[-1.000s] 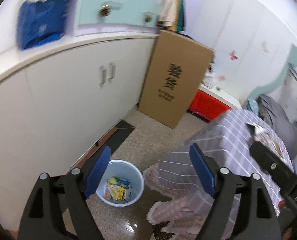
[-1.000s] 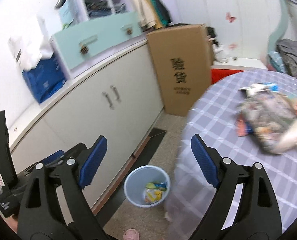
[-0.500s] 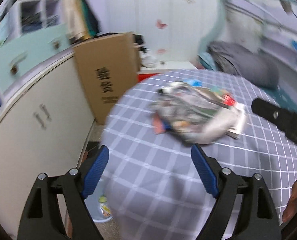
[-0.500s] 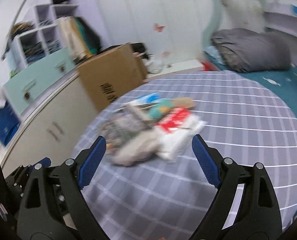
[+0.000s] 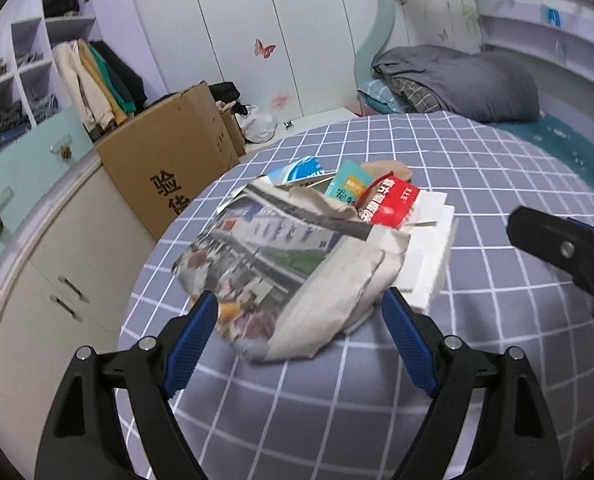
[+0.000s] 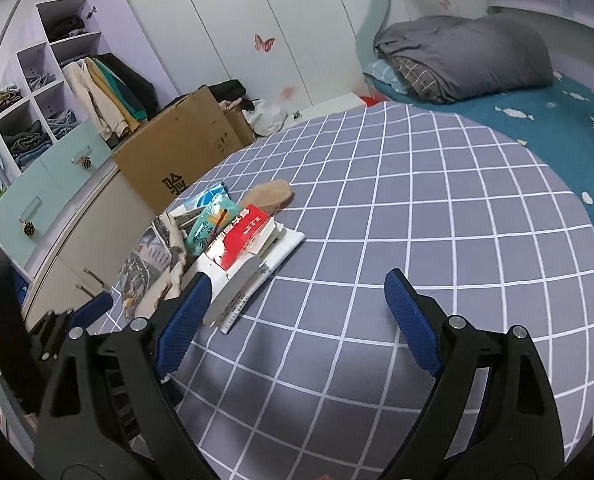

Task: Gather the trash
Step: 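Move both tools back to the table and grasp the newspaper with the left tool, then lift the newspaper with the left tool while the right tool grasps the teal pet-snack packet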

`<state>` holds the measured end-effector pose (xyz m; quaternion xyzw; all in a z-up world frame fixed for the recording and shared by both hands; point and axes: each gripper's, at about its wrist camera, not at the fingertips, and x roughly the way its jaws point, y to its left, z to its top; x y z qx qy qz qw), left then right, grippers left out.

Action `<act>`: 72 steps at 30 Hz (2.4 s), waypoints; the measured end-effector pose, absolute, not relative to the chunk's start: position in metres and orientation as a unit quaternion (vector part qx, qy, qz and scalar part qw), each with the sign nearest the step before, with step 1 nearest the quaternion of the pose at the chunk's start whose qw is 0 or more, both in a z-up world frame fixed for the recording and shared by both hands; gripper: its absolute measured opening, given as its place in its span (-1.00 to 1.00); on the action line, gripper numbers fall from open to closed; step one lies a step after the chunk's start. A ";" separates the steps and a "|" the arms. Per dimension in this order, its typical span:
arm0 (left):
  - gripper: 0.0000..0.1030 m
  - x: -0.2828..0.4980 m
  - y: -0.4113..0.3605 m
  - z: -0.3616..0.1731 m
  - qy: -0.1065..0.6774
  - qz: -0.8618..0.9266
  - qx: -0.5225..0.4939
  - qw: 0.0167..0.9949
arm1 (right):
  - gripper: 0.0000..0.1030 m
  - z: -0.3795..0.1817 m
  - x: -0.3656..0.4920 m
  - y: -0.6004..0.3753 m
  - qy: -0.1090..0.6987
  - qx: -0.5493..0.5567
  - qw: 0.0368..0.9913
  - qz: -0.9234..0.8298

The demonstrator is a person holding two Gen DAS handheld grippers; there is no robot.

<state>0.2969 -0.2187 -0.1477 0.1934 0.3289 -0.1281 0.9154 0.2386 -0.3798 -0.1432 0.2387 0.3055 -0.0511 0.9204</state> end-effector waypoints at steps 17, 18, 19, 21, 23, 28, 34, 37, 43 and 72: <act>-0.69 0.272 -0.154 -0.096 0.277 -0.163 0.072 0.944 | 0.68 -0.133 0.240 -0.363 0.307 0.233 0.922 -0.026; -0.69 0.270 -0.144 -0.092 0.274 -0.163 0.058 0.946 | 0.68 -0.131 0.241 -0.358 0.307 0.229 0.924 -0.024; -0.70 0.267 -0.131 -0.088 0.274 -0.162 0.039 0.947 | 0.68 -0.130 0.242 -0.355 0.307 0.226 0.924 -0.021; -0.71 0.266 -0.110 -0.085 0.278 -0.163 0.006 0.947 | 0.68 -0.126 0.244 -0.346 0.307 0.219 0.926 -0.015; -0.72 0.262 -0.092 -0.085 0.275 -0.155 -0.015 0.949 | 0.68 -0.124 0.247 -0.335 0.309 0.211 0.927 -0.005; -0.73 0.255 -0.064 -0.096 0.282 -0.137 -0.032 0.949 | 0.68 -0.123 0.256 -0.310 0.317 0.192 0.929 0.011; -0.74 0.255 -0.037 -0.120 0.304 -0.126 -0.059 0.942 | 0.68 -0.130 0.269 -0.275 0.339 0.148 0.928 0.031; -0.76 0.258 -0.026 -0.130 0.310 -0.126 -0.075 0.940 | 0.48 -0.137 0.278 -0.259 0.354 0.117 0.927 0.034; -0.79 0.260 -0.018 -0.135 0.300 -0.133 -0.086 0.941 | 0.11 -0.143 0.296 -0.244 0.366 0.106 0.924 0.034; -0.85 0.303 -0.031 -0.138 0.281 -0.176 -0.095 0.939 | -0.57 -0.149 0.376 -0.269 0.403 0.180 0.897 -0.013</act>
